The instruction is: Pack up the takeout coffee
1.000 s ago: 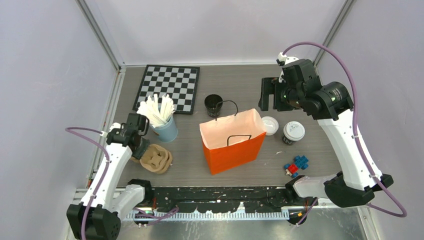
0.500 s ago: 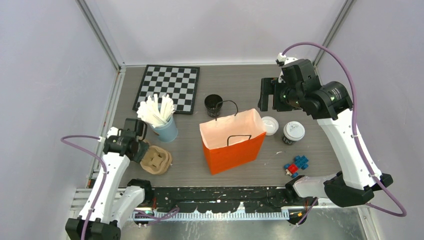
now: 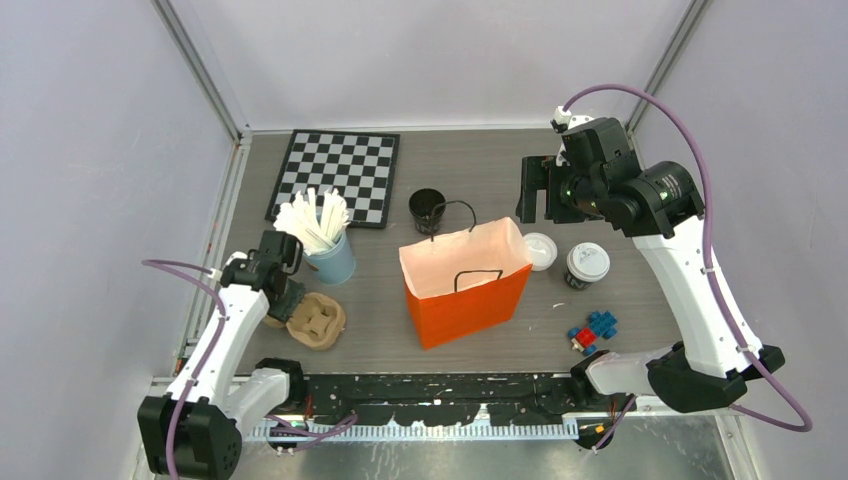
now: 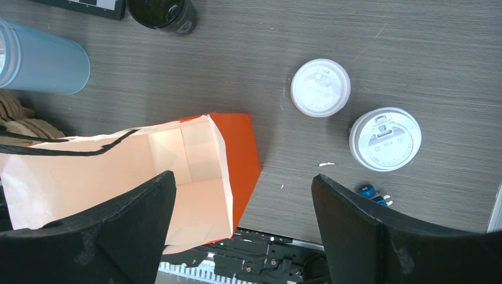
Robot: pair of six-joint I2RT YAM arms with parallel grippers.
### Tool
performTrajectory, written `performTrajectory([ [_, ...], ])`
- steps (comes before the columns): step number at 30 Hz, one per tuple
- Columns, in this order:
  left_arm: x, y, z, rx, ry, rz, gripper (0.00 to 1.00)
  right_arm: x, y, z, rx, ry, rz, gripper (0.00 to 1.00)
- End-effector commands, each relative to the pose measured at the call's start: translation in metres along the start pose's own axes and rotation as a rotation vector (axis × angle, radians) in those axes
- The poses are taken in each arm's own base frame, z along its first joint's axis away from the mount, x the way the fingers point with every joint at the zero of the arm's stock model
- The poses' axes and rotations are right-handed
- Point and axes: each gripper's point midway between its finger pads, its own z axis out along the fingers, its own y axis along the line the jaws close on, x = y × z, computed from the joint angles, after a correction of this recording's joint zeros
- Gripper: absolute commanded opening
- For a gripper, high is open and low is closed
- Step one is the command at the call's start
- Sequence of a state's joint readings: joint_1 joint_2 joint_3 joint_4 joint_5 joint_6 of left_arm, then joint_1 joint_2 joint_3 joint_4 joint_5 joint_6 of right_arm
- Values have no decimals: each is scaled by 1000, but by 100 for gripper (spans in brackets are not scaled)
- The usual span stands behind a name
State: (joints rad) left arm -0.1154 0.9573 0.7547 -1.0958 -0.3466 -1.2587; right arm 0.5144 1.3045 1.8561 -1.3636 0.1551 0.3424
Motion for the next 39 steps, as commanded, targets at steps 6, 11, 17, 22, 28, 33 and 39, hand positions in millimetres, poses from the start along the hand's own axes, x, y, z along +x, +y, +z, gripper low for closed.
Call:
performTrajectory([
  [6,-5,-7,-1,8,-12,-34,42,-6,2,-9,-18,-37,-5,89],
  [11,-5,-6,0,4,-15,-29,46,-3,1,-9,-18,-26,-6,89],
  [17,-7,-8,-1,16,-22,-35,39,-2,1,-9,-18,-28,-7,89],
  [22,-9,-11,-3,26,-28,-37,31,0,1,-9,-20,-25,-5,89],
  [28,-13,-12,-11,30,-32,-39,33,0,0,-9,-18,-26,-9,89],
  [33,-17,-14,-18,35,-39,-41,34,1,2,-7,-23,-19,-4,89],
  [39,-20,-9,-22,17,-48,-44,34,2,1,-7,-24,-18,-4,89],
])
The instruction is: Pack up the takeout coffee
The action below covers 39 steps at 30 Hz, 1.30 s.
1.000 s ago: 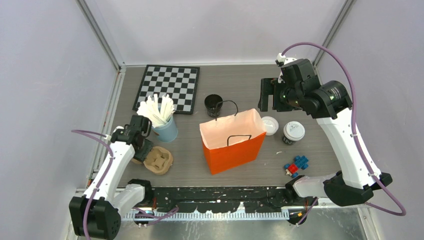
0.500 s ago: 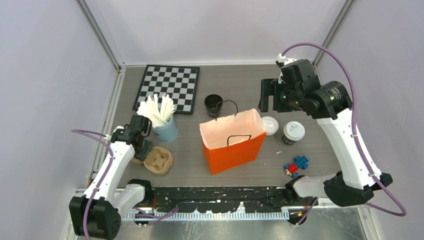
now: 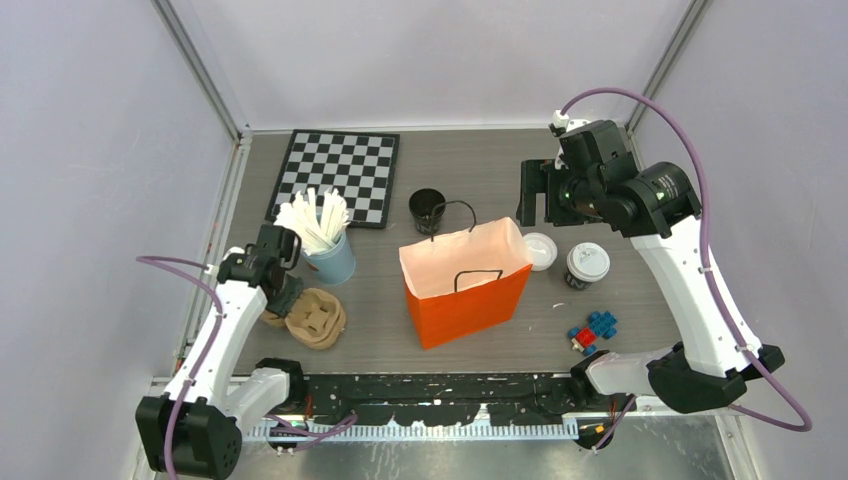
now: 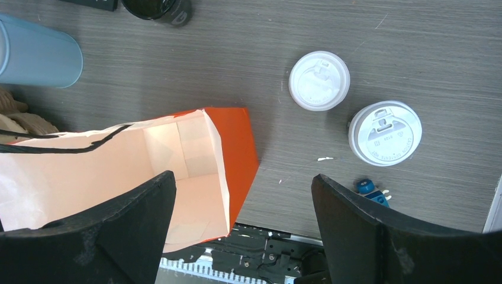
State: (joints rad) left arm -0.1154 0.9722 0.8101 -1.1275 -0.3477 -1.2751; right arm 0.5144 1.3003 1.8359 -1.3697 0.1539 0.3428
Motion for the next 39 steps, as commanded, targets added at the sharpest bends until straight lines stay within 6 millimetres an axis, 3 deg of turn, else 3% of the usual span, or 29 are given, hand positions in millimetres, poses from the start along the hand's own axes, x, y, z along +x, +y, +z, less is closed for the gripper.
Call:
performTrajectory([
  [1,-13,0,-12,7,-45,-25,34,-4,3,-9,-30,-40,-2,89],
  [7,-17,13,-27,-2,-57,-23,31,-4,1,-9,-21,-42,2,89],
  [13,-25,27,-62,14,-58,29,32,-14,-2,-14,-2,-83,10,89],
  [25,-17,40,-128,249,3,130,31,-36,10,-17,-47,-160,74,89],
  [32,-41,19,-183,485,-104,236,32,-43,21,-17,-98,-183,104,89],
  [39,-54,-10,-224,748,-246,396,31,-50,26,-17,-115,-195,121,89],
])
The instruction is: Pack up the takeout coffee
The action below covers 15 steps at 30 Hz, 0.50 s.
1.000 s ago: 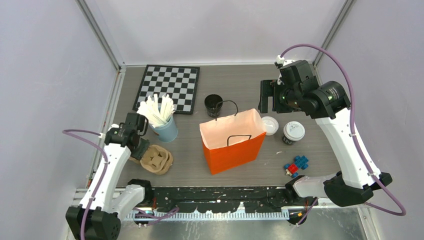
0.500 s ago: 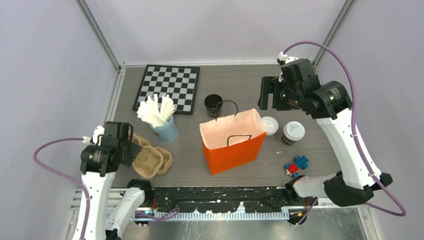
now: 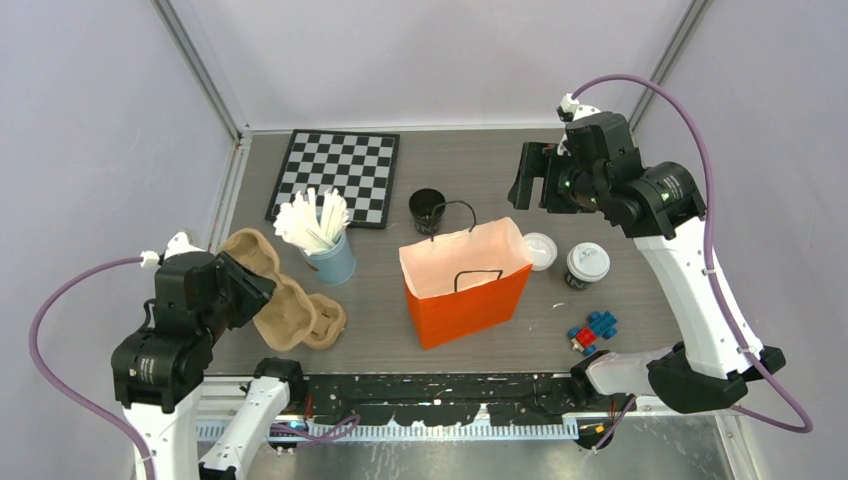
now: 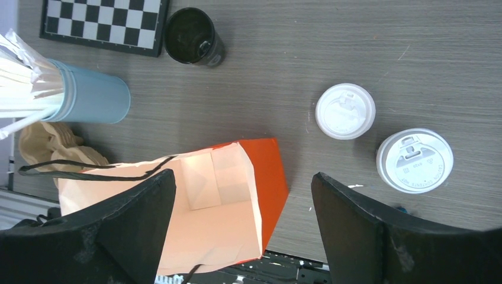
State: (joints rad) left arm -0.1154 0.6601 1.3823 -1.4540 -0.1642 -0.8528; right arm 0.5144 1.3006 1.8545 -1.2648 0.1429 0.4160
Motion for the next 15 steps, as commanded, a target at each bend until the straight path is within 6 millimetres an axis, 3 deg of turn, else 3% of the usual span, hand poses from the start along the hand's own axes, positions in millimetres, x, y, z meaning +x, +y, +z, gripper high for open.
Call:
performTrajectory([
  [1,-29,-41,-14,223,-123,176,31,-21,13,-12,-60,-84,36,89],
  [4,-43,-62,-21,322,-182,307,31,-15,15,-11,-69,-61,59,89],
  [9,-45,-94,-27,496,-215,424,31,4,16,-15,-93,2,81,89],
  [15,-58,-128,-33,617,-259,519,29,5,28,-26,-173,12,65,89],
])
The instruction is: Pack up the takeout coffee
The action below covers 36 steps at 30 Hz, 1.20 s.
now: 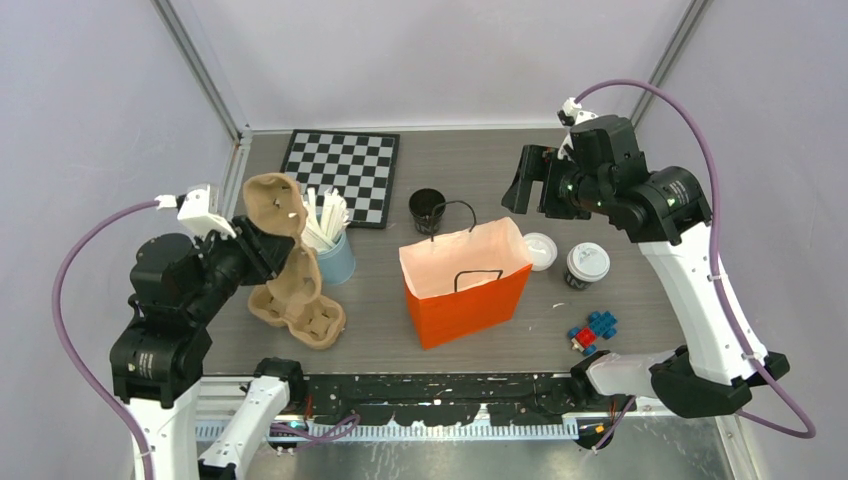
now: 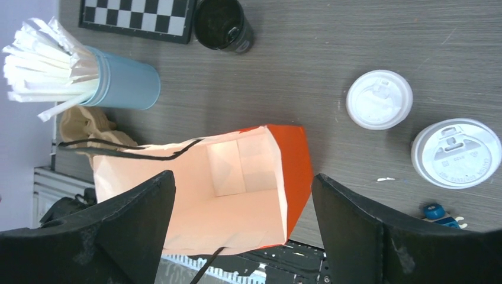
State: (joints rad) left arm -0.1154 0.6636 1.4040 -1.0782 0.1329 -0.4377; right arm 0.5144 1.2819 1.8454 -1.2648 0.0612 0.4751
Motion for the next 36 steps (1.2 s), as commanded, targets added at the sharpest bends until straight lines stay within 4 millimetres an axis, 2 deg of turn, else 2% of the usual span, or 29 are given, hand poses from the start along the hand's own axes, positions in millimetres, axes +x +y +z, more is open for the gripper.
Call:
performTrajectory([
  [1,-43,-33,12,159,-100,143,28,0,19,-20,-114,-7,8,90],
  [6,-58,-67,26,329,-66,167,28,17,18,-20,-110,54,77,89],
  [11,-70,-94,21,466,-82,227,27,33,3,-23,-53,86,98,89],
  [15,-78,-104,24,509,-108,230,25,34,-1,-28,-41,76,100,89],
  [21,-78,-121,48,538,-82,245,24,36,-3,-27,-35,70,110,89],
  [25,-61,-158,58,591,-53,362,24,37,-2,-23,-45,69,103,89],
  [29,-27,-199,58,675,35,460,24,39,-5,-25,-38,68,85,89],
  [34,14,-228,55,707,124,623,24,39,-17,-30,6,38,83,90],
  [36,20,-239,56,720,144,659,25,43,-19,-31,11,41,79,89],
])
